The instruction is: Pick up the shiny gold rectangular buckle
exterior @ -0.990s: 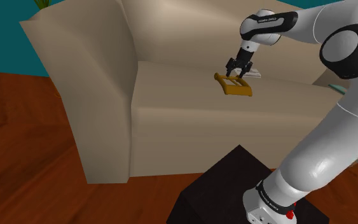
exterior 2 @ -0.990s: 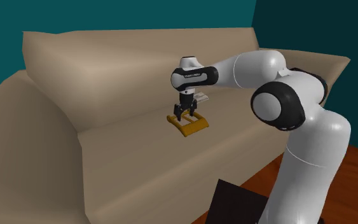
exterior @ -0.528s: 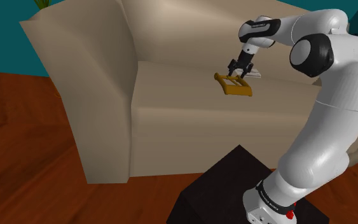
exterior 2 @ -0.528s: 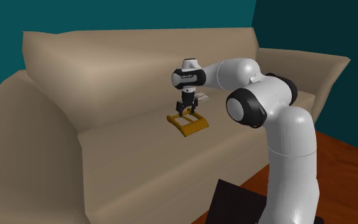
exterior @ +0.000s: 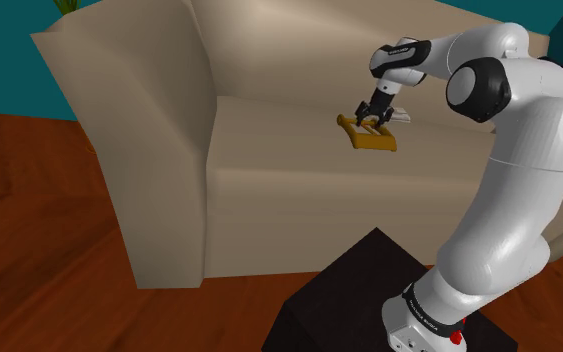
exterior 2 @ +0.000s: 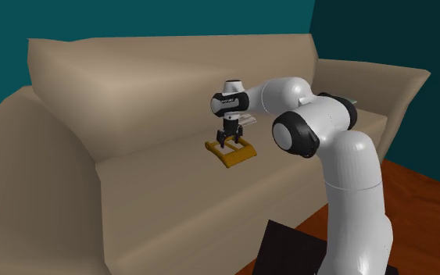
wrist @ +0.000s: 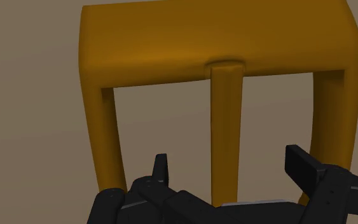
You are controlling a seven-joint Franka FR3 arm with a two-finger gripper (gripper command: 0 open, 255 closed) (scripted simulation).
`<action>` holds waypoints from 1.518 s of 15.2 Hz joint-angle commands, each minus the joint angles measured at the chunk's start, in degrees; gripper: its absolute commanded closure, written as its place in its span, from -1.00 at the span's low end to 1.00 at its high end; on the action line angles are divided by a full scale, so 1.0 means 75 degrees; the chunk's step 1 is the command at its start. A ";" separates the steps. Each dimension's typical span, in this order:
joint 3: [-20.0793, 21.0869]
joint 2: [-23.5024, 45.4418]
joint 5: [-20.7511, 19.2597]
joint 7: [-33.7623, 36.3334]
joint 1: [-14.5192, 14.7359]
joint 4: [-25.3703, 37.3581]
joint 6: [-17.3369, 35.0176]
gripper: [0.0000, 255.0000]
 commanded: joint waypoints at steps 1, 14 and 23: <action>0.0009 0.0040 0.0020 -0.0014 -0.0001 -0.0076 0.0117 -1.00; -0.0004 -0.0012 -0.0008 0.0009 -0.0001 0.0058 -0.0065 1.00; -0.0046 -0.0158 -0.0095 0.0091 -0.0028 0.0780 -0.0918 1.00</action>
